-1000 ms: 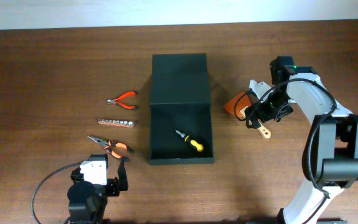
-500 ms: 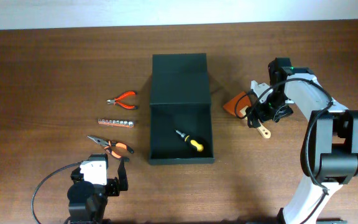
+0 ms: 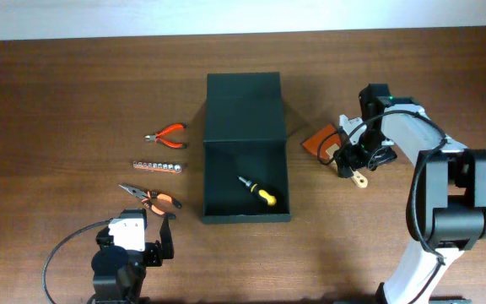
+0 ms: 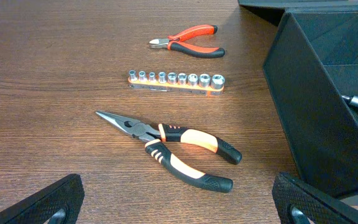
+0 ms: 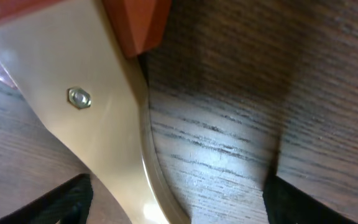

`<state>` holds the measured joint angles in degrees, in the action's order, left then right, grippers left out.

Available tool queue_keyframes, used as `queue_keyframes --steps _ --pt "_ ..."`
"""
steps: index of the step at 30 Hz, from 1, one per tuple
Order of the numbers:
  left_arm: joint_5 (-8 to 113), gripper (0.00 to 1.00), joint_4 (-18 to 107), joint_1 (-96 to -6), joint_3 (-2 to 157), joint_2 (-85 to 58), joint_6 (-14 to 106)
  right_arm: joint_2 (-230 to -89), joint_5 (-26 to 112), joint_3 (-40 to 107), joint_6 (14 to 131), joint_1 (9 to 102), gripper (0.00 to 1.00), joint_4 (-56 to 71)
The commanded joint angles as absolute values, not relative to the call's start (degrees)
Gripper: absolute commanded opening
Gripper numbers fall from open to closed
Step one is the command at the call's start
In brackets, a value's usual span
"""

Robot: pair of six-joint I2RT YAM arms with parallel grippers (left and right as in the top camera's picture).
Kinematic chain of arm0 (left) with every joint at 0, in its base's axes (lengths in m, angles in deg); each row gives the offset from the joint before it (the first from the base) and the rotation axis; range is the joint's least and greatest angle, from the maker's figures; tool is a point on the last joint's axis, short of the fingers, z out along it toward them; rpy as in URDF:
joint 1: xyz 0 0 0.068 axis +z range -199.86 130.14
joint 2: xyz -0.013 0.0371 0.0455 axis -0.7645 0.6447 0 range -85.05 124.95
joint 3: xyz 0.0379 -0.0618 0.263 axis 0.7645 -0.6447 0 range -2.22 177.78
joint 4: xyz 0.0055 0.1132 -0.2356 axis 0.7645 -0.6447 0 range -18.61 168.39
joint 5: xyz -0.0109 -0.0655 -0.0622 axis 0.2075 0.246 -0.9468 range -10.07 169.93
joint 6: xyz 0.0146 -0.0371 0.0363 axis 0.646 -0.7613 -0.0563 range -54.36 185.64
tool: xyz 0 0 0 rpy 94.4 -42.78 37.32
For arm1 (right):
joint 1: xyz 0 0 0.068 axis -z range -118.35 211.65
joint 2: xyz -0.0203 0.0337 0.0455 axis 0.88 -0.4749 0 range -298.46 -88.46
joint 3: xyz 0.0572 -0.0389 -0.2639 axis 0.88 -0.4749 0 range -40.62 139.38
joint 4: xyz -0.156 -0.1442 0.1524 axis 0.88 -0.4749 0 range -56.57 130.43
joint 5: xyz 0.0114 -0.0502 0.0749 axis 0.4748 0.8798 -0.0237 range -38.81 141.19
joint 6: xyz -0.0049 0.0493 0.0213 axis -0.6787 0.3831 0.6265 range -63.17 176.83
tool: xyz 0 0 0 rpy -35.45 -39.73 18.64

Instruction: Pack container

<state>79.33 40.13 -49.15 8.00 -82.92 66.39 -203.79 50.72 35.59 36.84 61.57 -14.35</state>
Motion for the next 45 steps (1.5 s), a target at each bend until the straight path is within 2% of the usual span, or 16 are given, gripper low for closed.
queue_keyframes --steps 1,8,11,27,37,45 --pt "79.74 0.99 40.22 -49.43 7.68 -83.40 65.85 -204.36 51.18 33.73 37.89 60.11 0.76 -14.16" --pt "79.74 0.99 40.22 -49.43 7.68 -83.40 65.85 -204.34 51.51 33.75 38.53 59.39 0.34 -14.22" --pt "79.74 0.99 40.22 -49.43 7.68 -83.40 65.85 -204.34 51.51 33.77 38.99 59.10 0.24 -14.57" --pt "79.74 0.99 40.22 -49.43 7.68 -83.42 65.85 -203.09 51.49 46.54 41.13 57.53 0.12 -24.30" --pt "79.74 0.99 40.22 -49.43 7.68 -83.40 65.85 -202.56 48.80 62.47 41.30 56.65 0.11 -35.68" --pt "79.74 0.99 40.22 -49.43 7.68 -83.40 65.85 -200.42 48.86 72.83 41.30 51.60 0.10 -41.63"
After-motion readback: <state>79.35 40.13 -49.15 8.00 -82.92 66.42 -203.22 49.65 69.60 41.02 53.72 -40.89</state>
